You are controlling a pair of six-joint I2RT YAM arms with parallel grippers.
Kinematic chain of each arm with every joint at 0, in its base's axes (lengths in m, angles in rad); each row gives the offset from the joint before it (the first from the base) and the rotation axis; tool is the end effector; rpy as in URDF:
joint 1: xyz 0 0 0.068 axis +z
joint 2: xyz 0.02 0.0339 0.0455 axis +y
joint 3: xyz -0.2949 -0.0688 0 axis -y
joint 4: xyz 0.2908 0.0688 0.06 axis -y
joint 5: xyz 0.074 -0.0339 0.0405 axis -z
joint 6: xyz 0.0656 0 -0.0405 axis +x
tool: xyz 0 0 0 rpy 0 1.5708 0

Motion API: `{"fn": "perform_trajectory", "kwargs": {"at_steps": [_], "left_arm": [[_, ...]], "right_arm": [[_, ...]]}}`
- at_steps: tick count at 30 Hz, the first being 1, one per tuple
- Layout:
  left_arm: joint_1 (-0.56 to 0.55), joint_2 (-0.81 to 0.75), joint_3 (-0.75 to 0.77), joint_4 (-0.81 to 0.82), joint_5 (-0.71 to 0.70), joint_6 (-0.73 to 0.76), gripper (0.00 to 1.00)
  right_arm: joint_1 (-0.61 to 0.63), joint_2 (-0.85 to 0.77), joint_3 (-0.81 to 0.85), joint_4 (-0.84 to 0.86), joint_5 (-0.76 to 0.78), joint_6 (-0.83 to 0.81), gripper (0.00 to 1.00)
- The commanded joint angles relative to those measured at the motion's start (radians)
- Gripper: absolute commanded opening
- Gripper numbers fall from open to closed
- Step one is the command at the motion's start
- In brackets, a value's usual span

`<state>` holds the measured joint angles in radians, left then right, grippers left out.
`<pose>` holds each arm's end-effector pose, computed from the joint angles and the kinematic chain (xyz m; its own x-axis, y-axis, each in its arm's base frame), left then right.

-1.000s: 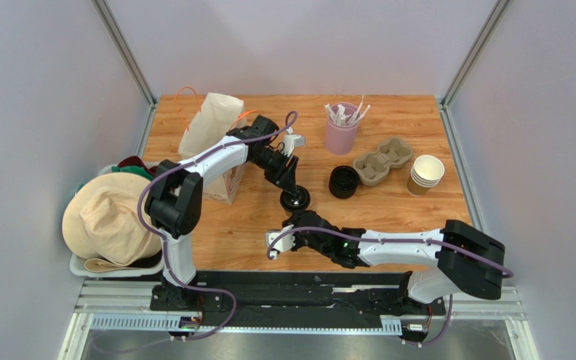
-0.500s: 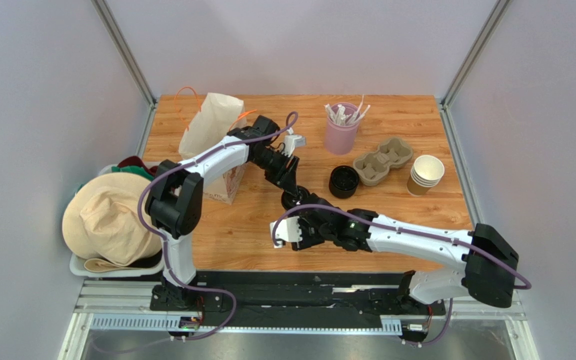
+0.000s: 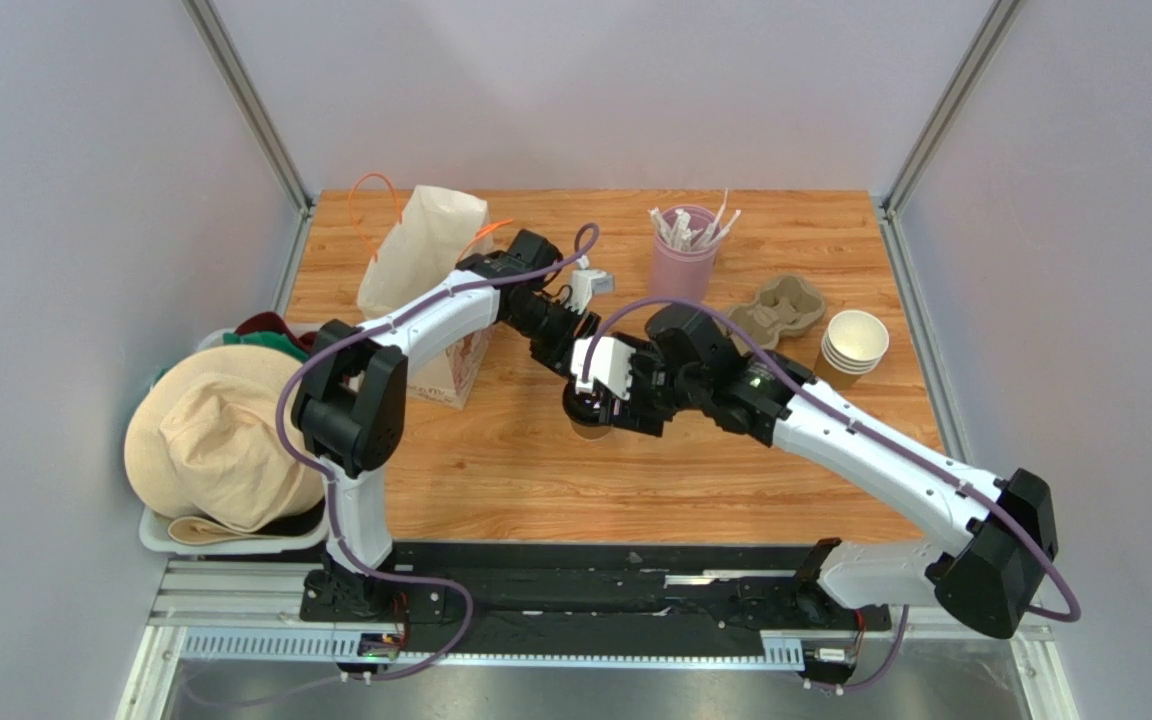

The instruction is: Pack the takeout coffee

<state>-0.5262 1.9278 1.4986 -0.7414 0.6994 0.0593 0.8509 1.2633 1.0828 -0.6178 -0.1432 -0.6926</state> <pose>0.3773 -0.2680 0.2090 -0.7594 0.4935 -0.4240 0.6474 0.5074 -0.5688 0.2069 0.2502 0.3019 0.1537 -0.7833 -0.6024 -0.9248 0.1007 -0.3670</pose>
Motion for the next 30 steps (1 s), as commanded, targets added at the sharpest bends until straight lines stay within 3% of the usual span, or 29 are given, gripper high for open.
{"fn": "perform_trajectory", "kwargs": {"at_steps": [1, 17, 19, 25, 30], "left_arm": [[0.0, 0.01, 0.023, -0.024, -0.109, 0.073, 0.52], [0.017, 0.002, 0.179, -0.115, 0.012, 0.088, 0.65], [0.032, -0.004, 0.196, -0.124, 0.023, 0.089, 0.66], [0.072, -0.107, 0.056, -0.084, 0.097, 0.18, 0.77], [0.074, -0.171, -0.063, 0.005, 0.104, 0.292, 0.81]], "right_arm": [[-0.03, 0.037, 0.103, -0.06, -0.084, 0.087, 0.67], [-0.142, 0.123, 0.135, -0.048, -0.194, 0.157, 0.69], [-0.148, 0.133, 0.14, -0.051, -0.202, 0.153, 0.73], [-0.239, 0.168, 0.195, -0.126, -0.363, 0.093, 0.93], [-0.297, 0.189, 0.2, -0.16, -0.457, -0.002, 0.93]]}}
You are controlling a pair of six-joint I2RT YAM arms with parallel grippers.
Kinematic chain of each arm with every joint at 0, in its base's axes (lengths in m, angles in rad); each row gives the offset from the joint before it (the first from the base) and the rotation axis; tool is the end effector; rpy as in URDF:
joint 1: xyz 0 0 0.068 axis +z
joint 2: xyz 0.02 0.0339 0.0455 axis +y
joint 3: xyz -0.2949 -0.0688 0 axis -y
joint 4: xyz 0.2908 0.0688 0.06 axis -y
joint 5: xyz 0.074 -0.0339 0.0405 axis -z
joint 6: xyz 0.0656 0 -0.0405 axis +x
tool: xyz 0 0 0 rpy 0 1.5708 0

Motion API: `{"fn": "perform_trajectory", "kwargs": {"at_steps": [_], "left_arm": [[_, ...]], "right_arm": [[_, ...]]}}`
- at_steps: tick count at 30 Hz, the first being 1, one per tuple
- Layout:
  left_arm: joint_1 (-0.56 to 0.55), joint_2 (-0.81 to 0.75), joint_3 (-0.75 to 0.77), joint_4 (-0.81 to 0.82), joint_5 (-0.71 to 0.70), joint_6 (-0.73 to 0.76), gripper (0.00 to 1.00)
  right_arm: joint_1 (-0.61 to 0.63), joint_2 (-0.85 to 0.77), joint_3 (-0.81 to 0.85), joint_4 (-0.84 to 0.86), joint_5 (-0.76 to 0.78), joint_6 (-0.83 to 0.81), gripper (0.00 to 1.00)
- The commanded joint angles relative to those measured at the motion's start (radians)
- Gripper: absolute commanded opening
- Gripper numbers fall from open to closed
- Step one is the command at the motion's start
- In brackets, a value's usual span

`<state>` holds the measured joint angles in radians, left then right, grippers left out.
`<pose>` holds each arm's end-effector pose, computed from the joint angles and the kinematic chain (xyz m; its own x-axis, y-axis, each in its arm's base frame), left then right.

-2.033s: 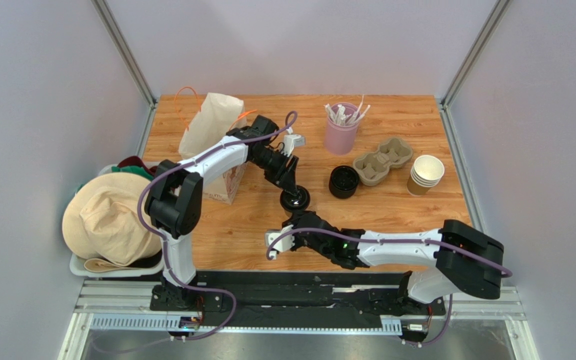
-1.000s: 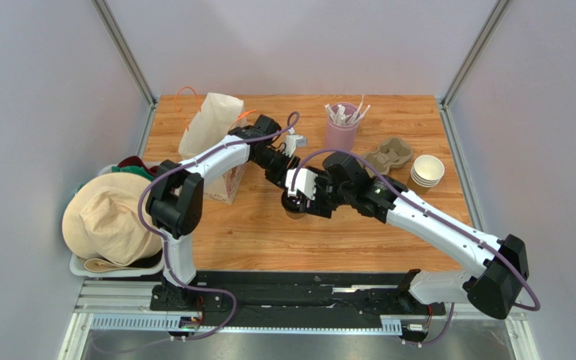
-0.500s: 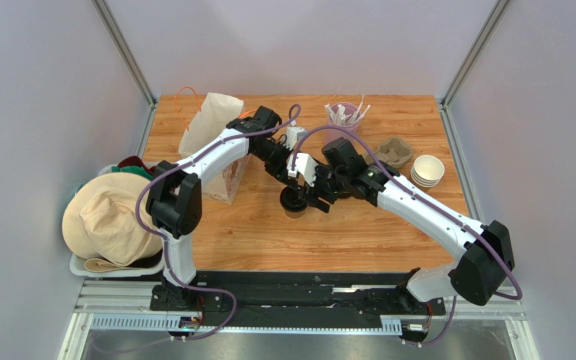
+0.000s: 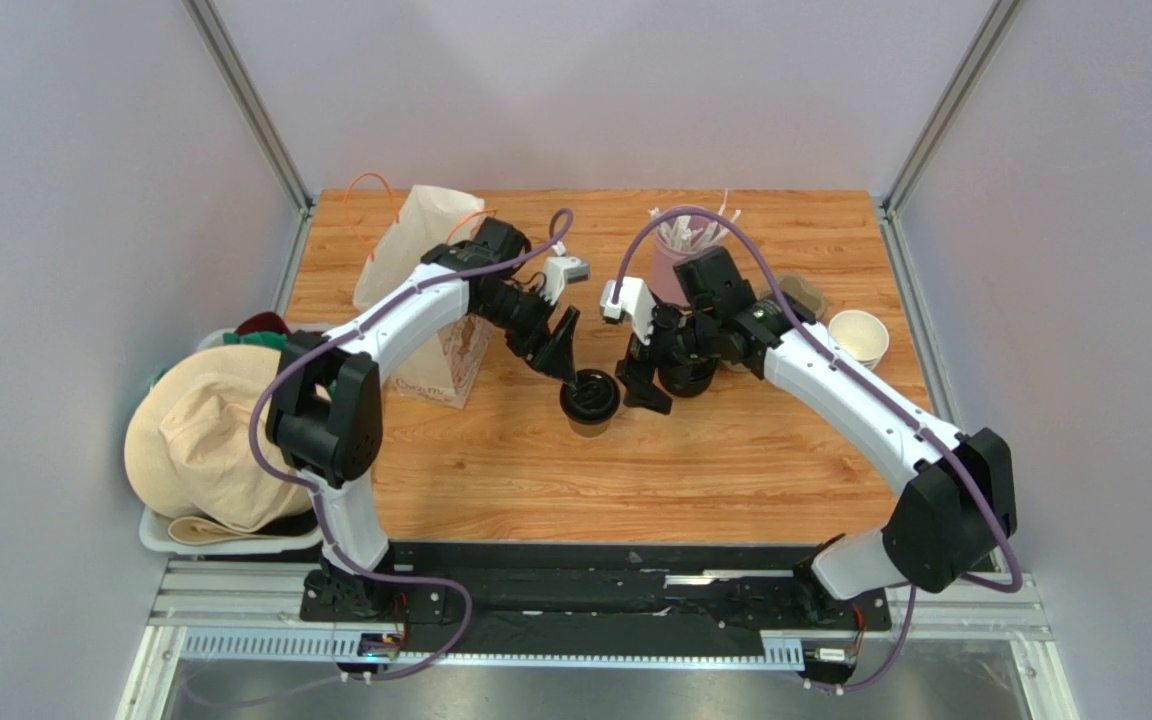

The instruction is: Pack the takeout coffee

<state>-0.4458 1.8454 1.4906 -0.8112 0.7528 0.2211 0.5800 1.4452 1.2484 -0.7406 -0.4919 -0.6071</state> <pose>0.3790 -0.2308 0.2406 -0.6869 0.5056 -0.5221 0.7259 0.4422 -0.5268 0.2825 0.2221 0.3018 -0.1448 -0.6960 -0.7033 -0.9734 0.2277 -0.0250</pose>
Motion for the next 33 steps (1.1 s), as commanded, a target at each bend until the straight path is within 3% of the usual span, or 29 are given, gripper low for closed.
{"fn": "perform_trajectory", "kwargs": {"at_steps": [1, 13, 23, 28, 33], "left_arm": [[-0.007, -0.095, -0.073, 0.084, 0.06, 0.139, 0.81], [-0.007, -0.195, -0.203, 0.309, 0.002, 0.317, 0.8], [-0.022, -0.334, -0.392, 0.48, 0.011, 0.455, 0.91], [-0.047, -0.361, -0.466, 0.53, 0.02, 0.517, 0.89], [-0.048, -0.36, -0.515, 0.57, 0.037, 0.541, 0.85]], "right_arm": [[-0.028, 0.007, 0.023, -0.036, -0.108, -0.108, 0.93], [-0.054, 0.087, 0.051, -0.042, -0.23, -0.197, 0.87], [-0.085, 0.173, 0.079, -0.082, -0.35, -0.235, 0.92], [-0.094, 0.175, 0.053, -0.022, -0.362, -0.22, 0.88], [-0.095, 0.141, -0.035, 0.141, -0.352, -0.163, 0.87]]}}
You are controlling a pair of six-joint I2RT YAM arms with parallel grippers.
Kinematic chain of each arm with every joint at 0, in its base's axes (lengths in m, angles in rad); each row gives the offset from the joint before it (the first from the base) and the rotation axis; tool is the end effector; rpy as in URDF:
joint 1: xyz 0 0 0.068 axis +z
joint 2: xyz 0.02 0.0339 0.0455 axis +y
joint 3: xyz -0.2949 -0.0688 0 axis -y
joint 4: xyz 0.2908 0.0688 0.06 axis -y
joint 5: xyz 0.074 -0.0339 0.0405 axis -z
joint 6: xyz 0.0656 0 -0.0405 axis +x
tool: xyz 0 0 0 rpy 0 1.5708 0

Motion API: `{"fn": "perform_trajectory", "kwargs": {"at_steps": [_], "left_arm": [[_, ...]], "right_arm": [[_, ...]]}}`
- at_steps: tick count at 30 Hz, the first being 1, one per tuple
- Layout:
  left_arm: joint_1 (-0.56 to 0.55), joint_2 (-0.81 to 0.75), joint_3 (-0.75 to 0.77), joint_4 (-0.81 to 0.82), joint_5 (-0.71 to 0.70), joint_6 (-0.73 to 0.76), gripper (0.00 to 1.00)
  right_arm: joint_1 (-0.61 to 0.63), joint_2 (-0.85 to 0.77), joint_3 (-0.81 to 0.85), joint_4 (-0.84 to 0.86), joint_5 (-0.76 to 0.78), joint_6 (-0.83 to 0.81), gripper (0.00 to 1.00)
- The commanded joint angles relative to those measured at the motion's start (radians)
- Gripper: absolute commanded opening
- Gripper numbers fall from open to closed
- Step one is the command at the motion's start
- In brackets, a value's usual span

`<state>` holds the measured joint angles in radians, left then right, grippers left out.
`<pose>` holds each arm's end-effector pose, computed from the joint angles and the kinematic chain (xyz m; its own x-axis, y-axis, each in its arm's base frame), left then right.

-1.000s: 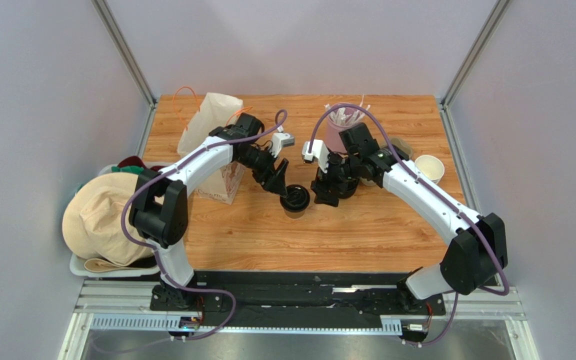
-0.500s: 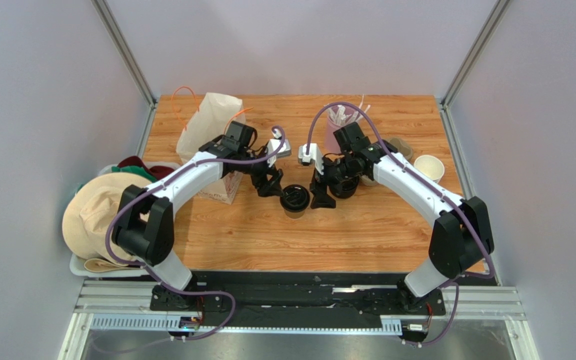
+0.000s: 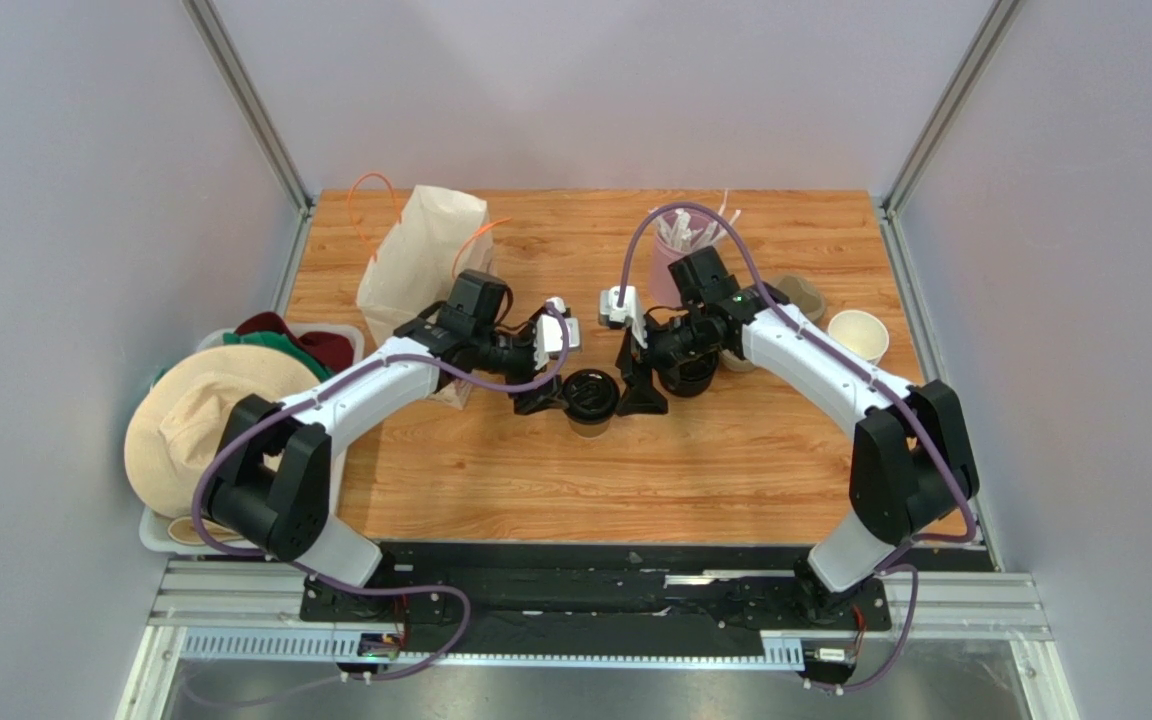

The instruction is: Pack the takeout coffee

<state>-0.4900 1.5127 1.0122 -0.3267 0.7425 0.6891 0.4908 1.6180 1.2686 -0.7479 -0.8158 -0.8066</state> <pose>0.3052 -0.2131 0.2310 -0.0240 0.5437 -0.8389 0.9923 0.1152 0.0463 0.3143 0.2222 0.2590 -0.0985 -0.6136 -0.7835 -0.9928 0.0071 0.1193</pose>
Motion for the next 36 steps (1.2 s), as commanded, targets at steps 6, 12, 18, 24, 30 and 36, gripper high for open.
{"fn": "perform_trajectory", "kwargs": {"at_steps": [6, 12, 18, 24, 30, 36], "left_arm": [[-0.009, -0.029, -0.047, 0.126, 0.058, 0.078, 0.83], [-0.021, -0.037, -0.064, 0.143, 0.029, 0.098, 0.8], [-0.041, -0.054, -0.08, 0.123, 0.009, 0.142, 0.79], [-0.047, -0.065, -0.073, 0.04, 0.028, 0.197, 0.77], [-0.05, -0.066, -0.061, -0.015, 0.044, 0.234, 0.76], [-0.05, -0.056, -0.037, -0.064, 0.064, 0.267, 0.75]], "right_arm": [[-0.008, -0.029, -0.109, 0.243, 0.004, 0.057, 0.87], [-0.006, -0.032, -0.132, 0.297, 0.003, 0.066, 0.84], [-0.003, -0.026, -0.13, 0.294, 0.02, 0.053, 0.82], [0.034, -0.015, -0.133, 0.286, 0.026, 0.041, 0.81], [0.071, 0.005, -0.135, 0.298, 0.067, 0.041, 0.8], [0.097, -0.012, -0.166, 0.332, 0.115, 0.037, 0.79]]}}
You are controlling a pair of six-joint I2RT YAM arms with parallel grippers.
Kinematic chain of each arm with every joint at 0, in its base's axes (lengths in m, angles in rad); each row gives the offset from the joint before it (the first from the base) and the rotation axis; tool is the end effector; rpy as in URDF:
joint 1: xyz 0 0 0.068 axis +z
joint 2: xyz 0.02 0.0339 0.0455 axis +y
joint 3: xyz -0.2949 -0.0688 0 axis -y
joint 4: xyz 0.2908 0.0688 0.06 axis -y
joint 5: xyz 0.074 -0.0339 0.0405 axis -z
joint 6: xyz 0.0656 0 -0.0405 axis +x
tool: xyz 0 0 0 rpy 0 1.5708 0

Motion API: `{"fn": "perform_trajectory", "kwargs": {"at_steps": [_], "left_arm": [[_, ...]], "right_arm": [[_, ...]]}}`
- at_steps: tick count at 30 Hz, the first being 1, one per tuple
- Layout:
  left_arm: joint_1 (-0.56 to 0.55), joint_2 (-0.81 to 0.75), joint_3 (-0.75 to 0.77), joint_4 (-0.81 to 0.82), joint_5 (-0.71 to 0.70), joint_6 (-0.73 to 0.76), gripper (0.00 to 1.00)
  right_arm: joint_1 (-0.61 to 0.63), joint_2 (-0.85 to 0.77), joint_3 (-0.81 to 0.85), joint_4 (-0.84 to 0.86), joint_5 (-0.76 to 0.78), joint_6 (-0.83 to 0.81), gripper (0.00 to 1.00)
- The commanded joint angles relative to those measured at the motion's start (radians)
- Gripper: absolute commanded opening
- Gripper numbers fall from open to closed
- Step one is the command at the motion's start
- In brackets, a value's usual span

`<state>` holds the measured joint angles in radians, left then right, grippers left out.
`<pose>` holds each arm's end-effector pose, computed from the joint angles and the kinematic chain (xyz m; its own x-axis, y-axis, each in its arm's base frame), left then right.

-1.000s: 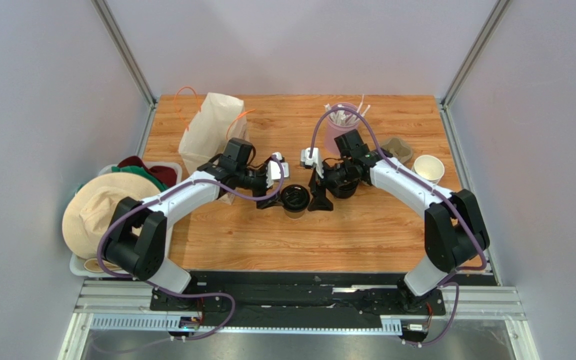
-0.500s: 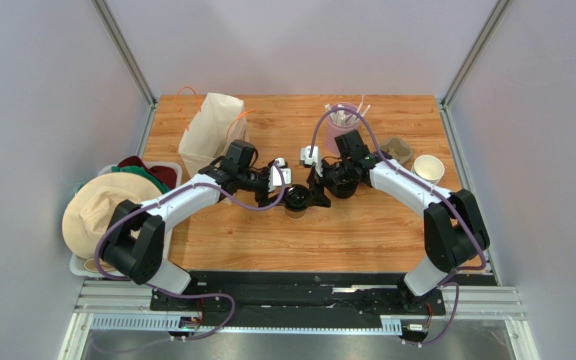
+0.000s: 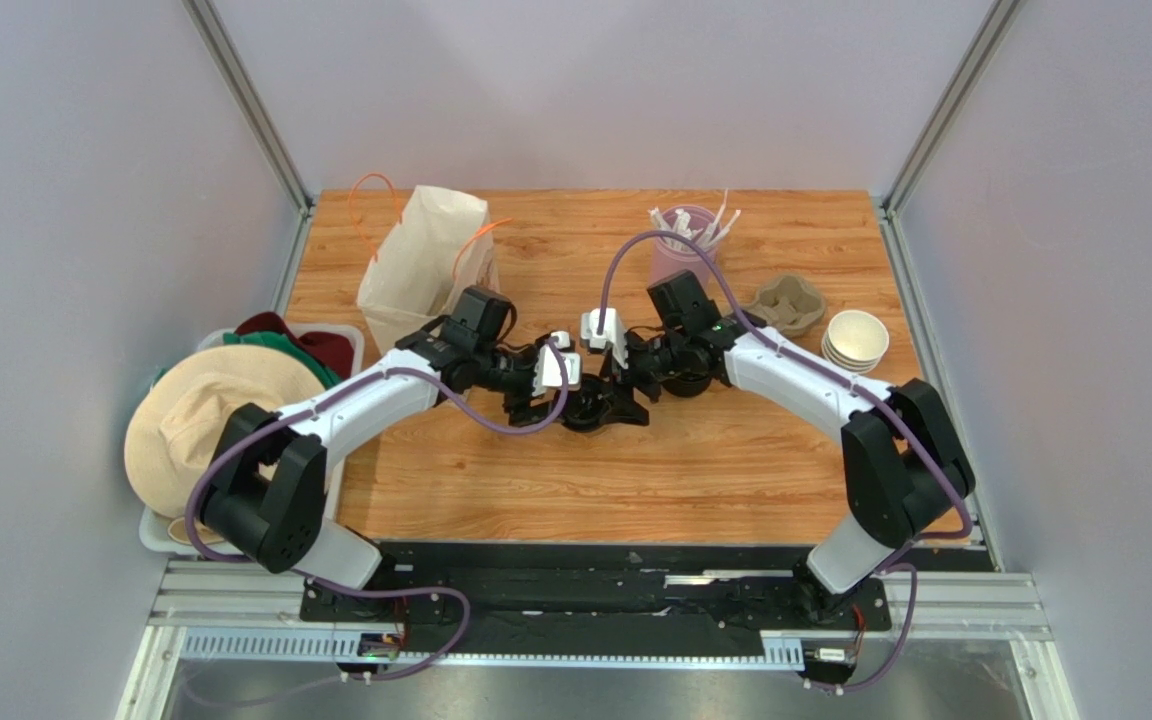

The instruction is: Pack the takeout coffee

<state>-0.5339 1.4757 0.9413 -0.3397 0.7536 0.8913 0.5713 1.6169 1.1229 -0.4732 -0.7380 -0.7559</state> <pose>0.2793 -0.2173 0.2171 0.1678 0.5598 -0.8115 0.9843 -0.0496 0.1694 0.3022 0.2467 0.2221 -0.0092 -0.6092 -0.7930 -0.9999 -0.0028 0.0137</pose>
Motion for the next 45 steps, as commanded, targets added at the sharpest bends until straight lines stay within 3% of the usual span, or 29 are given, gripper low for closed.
{"fn": "perform_trajectory", "kwargs": {"at_steps": [1, 16, 45], "left_arm": [[-0.006, -0.015, 0.039, -0.054, 0.055, 0.064, 0.75], [-0.008, 0.024, 0.091, -0.004, 0.0, 0.005, 0.76], [-0.008, 0.074, 0.126, -0.101, -0.017, 0.047, 0.79]], "right_arm": [[0.019, -0.011, -0.021, 0.061, 0.049, -0.016, 0.79], [0.019, -0.02, -0.012, 0.107, 0.14, 0.01, 0.8], [0.061, 0.006, 0.098, 0.048, 0.061, 0.079, 0.85]]}}
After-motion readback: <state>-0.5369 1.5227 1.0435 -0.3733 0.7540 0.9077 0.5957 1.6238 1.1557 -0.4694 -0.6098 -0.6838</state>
